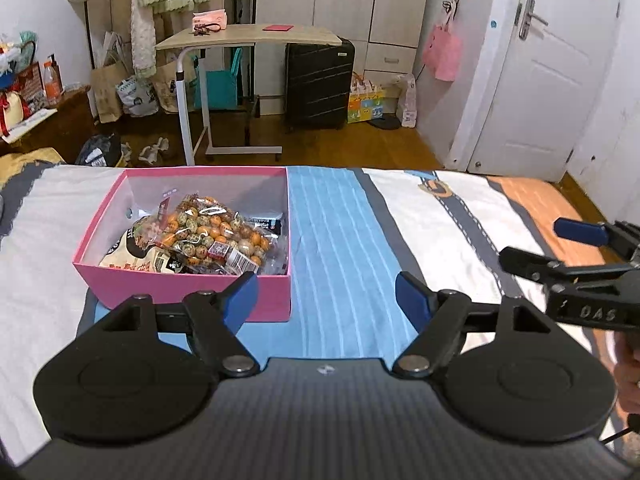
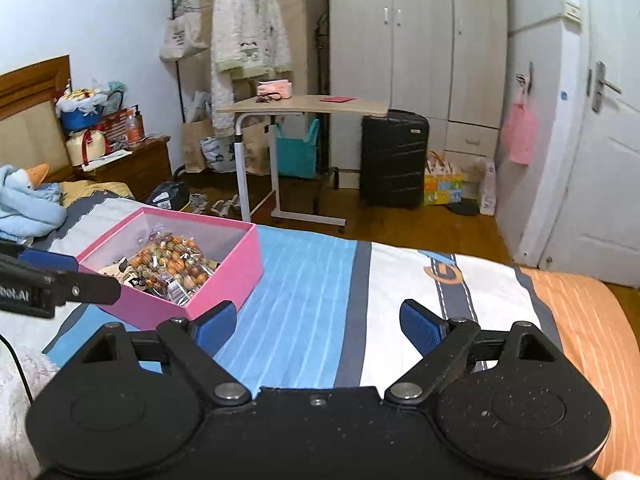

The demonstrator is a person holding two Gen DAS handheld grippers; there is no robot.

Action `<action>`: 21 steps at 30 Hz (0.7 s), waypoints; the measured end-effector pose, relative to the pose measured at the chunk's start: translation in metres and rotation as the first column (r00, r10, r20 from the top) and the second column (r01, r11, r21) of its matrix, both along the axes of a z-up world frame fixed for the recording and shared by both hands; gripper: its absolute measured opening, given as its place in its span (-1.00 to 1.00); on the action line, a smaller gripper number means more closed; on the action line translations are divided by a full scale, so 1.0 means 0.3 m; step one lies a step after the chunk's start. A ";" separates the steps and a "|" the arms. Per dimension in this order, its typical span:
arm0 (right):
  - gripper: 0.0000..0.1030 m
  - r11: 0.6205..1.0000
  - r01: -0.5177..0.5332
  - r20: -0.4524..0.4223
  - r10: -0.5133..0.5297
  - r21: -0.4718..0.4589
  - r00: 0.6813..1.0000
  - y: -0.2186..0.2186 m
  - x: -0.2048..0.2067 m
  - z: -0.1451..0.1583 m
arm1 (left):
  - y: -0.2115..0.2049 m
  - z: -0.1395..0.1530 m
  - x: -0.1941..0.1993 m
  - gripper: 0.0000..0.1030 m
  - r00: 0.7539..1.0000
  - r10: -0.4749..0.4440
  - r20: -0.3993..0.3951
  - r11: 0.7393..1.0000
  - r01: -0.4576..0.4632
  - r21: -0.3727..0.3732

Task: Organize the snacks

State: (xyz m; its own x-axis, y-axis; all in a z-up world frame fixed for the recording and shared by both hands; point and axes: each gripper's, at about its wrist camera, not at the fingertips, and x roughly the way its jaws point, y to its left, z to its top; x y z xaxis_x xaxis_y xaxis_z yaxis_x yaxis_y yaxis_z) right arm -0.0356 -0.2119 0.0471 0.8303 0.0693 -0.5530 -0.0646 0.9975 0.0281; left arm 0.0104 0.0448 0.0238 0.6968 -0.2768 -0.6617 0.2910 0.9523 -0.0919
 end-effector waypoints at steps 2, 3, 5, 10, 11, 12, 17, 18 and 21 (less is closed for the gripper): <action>0.78 1.000 0.014 -0.003 -0.014 0.006 1.000 -0.010 -0.010 -0.005 | -0.011 -0.011 -0.013 0.46 1.000 0.003 0.001 1.000 -0.003 0.015; 0.78 1.000 0.021 -0.003 -0.021 0.004 1.000 -0.014 -0.017 -0.009 | -0.014 -0.016 -0.021 0.48 1.000 0.006 0.001 1.000 -0.006 0.020; 0.78 0.999 0.041 -0.005 -0.041 -0.003 0.999 -0.016 -0.028 -0.015 | -0.018 -0.030 -0.036 0.49 1.000 0.013 0.004 1.000 -0.013 0.028; 0.80 0.998 0.069 -0.013 -0.069 0.015 0.998 -0.025 -0.058 -0.040 | -0.033 -0.064 -0.056 0.52 1.000 0.008 0.007 0.999 -0.009 0.046; 0.81 0.997 0.071 -0.013 -0.070 0.016 0.997 -0.025 -0.064 -0.046 | -0.035 -0.069 -0.059 0.55 1.000 0.009 0.010 0.999 -0.010 0.046; 0.81 0.997 0.073 -0.013 -0.073 0.019 0.997 -0.026 -0.069 -0.053 | -0.035 -0.074 -0.058 0.57 1.000 0.011 0.014 0.999 -0.012 0.044; 0.82 0.995 0.098 -0.019 -0.098 0.032 0.995 -0.017 -0.081 -0.085 | -0.044 -0.099 -0.083 0.73 0.997 0.039 0.064 0.998 -0.042 0.056; 0.83 0.994 0.104 -0.018 -0.104 0.028 0.994 -0.014 -0.082 -0.091 | -0.047 -0.103 -0.088 0.77 0.996 0.044 0.079 0.997 -0.049 0.067; 0.95 0.992 0.129 -0.021 -0.128 0.004 0.991 -0.006 -0.082 -0.108 | -0.051 -0.113 -0.092 0.85 0.994 0.058 0.096 0.994 -0.066 0.083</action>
State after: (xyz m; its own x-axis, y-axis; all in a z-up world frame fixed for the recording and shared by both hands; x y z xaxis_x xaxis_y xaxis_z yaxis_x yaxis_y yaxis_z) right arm -0.0602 -0.2137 0.0146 0.8210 -0.0341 -0.5699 0.0648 0.9973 0.0336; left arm -0.0174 0.0296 -0.0101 0.7704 -0.1761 -0.6128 0.2350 0.9719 0.0161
